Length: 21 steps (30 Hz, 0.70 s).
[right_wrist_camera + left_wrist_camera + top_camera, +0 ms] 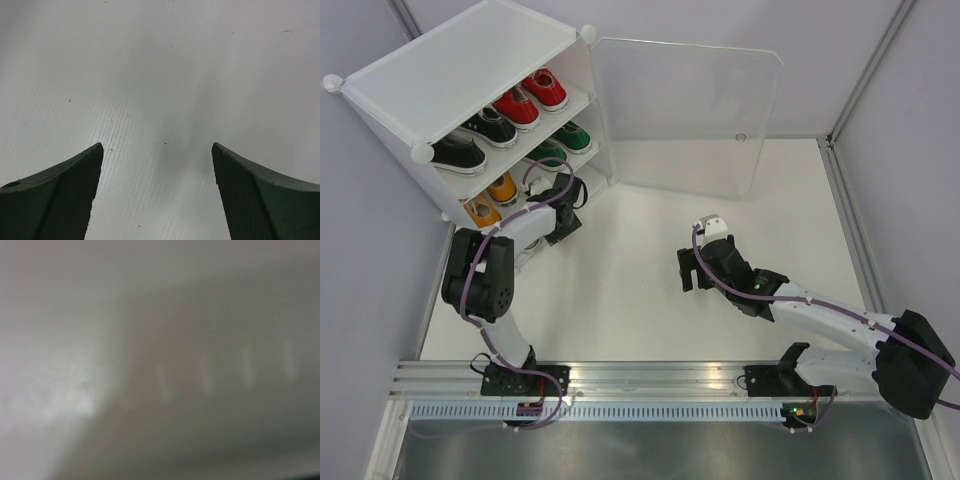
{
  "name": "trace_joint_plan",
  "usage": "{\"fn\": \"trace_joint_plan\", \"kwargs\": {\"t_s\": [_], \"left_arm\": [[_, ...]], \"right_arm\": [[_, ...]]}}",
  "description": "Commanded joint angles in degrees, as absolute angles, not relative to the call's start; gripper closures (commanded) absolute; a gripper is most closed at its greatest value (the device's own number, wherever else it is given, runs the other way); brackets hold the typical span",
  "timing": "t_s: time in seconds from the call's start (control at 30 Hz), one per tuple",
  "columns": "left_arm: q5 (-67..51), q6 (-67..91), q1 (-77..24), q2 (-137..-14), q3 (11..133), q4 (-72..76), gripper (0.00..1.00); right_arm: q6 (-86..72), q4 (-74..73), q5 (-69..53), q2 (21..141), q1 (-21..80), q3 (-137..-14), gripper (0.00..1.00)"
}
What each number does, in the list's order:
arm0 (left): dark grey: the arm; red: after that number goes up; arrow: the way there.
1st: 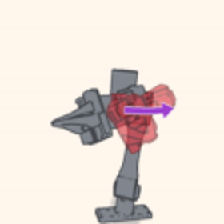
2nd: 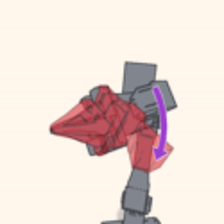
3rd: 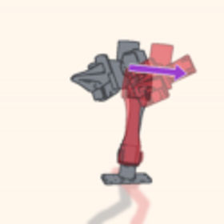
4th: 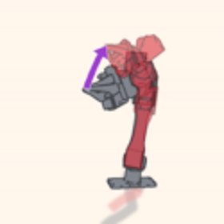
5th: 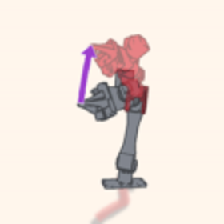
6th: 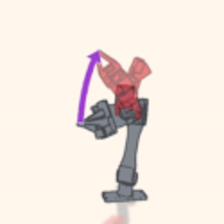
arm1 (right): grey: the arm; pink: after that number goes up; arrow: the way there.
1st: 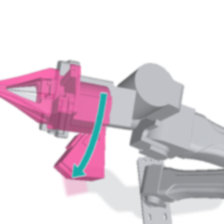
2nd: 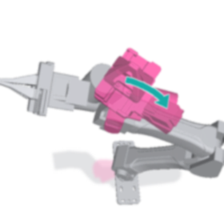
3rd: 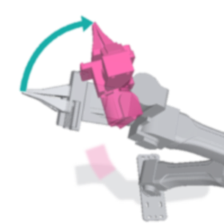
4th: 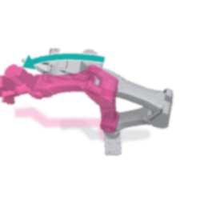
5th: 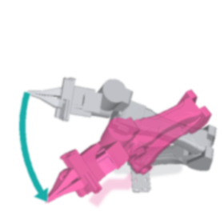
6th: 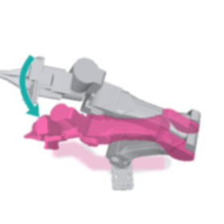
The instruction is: Place and organize the shoes in the shoe cabinet
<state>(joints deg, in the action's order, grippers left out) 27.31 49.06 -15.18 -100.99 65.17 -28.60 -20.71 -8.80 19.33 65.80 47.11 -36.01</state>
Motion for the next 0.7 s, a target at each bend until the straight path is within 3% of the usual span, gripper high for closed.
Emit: {"fn": "trace_joint_plan", "kwargs": {"t_s": [0.0, 0.27, 0.5, 0.67], "left_arm": [[31.46, 48.6, -11.95, -102.83, 68.38, -21.62, 0.43], [36.29, 50.1, -11.43, -100.2, 67.85, -21.53, 0.48], [38.67, 49.83, -11.43, -98.09, 68.55, -20.04, 0.6], [40.34, 49.31, -11.43, -98.26, 68.47, -19.42, 0.61]], "right_arm": [[-20.04, -6.77, 19.42, 66.44, 47.02, -36.39, 0.08], [-20.04, -6.5, 19.25, 66.27, 47.02, -36.3, 0.08], [-20.04, -6.5, 19.16, 66.36, 47.02, -36.12, 0.08], [-20.04, -6.24, 18.99, 66.71, 47.02, -36.12, 0.08]]}}
